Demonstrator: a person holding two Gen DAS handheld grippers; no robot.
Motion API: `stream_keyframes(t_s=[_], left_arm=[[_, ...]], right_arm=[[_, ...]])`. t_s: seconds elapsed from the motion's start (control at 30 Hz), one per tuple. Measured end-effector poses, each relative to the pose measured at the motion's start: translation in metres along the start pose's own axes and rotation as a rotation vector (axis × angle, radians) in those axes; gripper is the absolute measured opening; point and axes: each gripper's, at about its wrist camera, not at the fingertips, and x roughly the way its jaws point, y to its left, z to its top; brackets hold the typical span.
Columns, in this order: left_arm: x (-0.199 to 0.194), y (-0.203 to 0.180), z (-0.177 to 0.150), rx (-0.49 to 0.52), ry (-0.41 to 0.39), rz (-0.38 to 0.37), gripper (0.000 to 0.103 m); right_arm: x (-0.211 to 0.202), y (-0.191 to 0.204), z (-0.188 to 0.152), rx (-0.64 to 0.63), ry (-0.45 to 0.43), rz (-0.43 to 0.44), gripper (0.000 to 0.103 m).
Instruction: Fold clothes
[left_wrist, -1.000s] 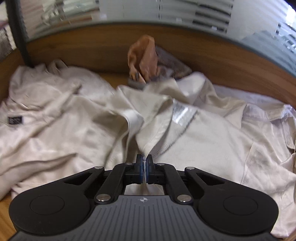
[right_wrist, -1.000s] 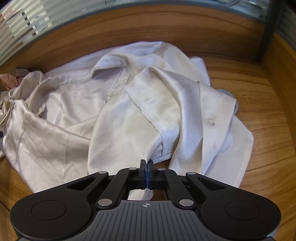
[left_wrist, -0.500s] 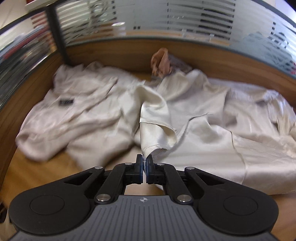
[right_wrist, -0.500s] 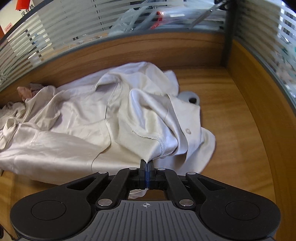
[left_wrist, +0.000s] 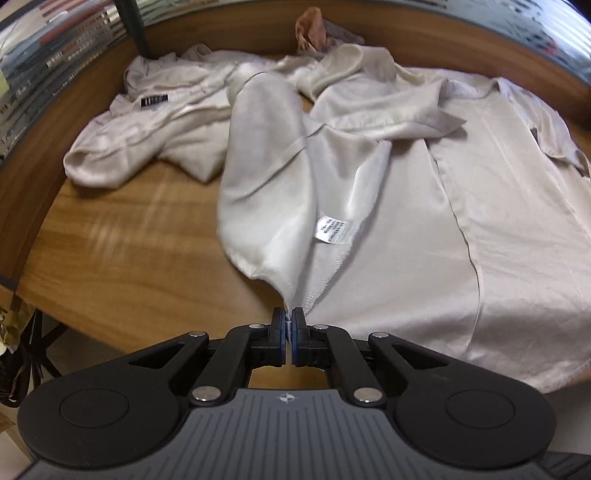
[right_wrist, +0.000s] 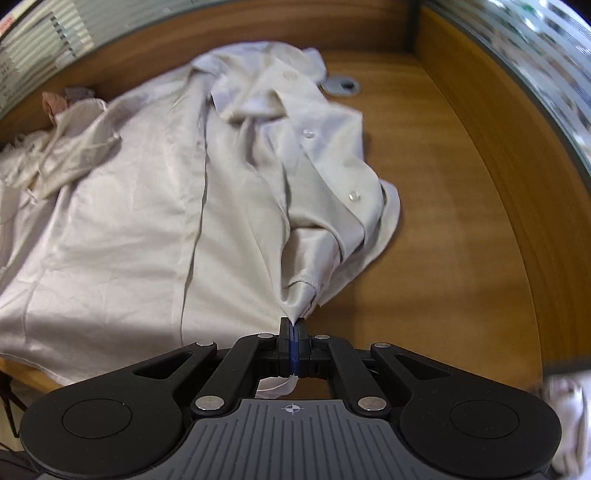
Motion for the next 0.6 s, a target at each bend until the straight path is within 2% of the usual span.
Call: stream_keyframes(t_s=[0.23,0.33,0.4,0.43,0.5,0.6], left_arm=[[-0.008,0.002,-0.04,0.005,0.051,-0.064,0.004],[-0.01,0.009,-0.042,-0.016,0.072,-0.093,0.01],[-0.016,0.012,-0.038,-0.012,0.058,-0.104,0.026],[-0.019,0.013,-0.033,-0.008,0.046,-0.11,0.029],[-0.027,0.011,-0.021,0.006,0.014,-0.12,0.034],[-0.037,0.001,0.002,0.029,-0.032,-0.136,0.043]], right_arm=[[0.001,0.006,-0.051,0.024,0.045,-0.029,0.002],[0.0,0.006,-0.062,0.04,0.045,-0.024,0.004],[-0.003,0.005,-0.057,0.053,0.024,-0.008,0.006],[-0.006,0.005,-0.055,0.057,0.015,-0.004,0.01],[-0.014,0.005,-0.055,0.058,-0.02,-0.009,0.022],[-0.021,0.001,-0.048,0.06,-0.067,-0.016,0.025]])
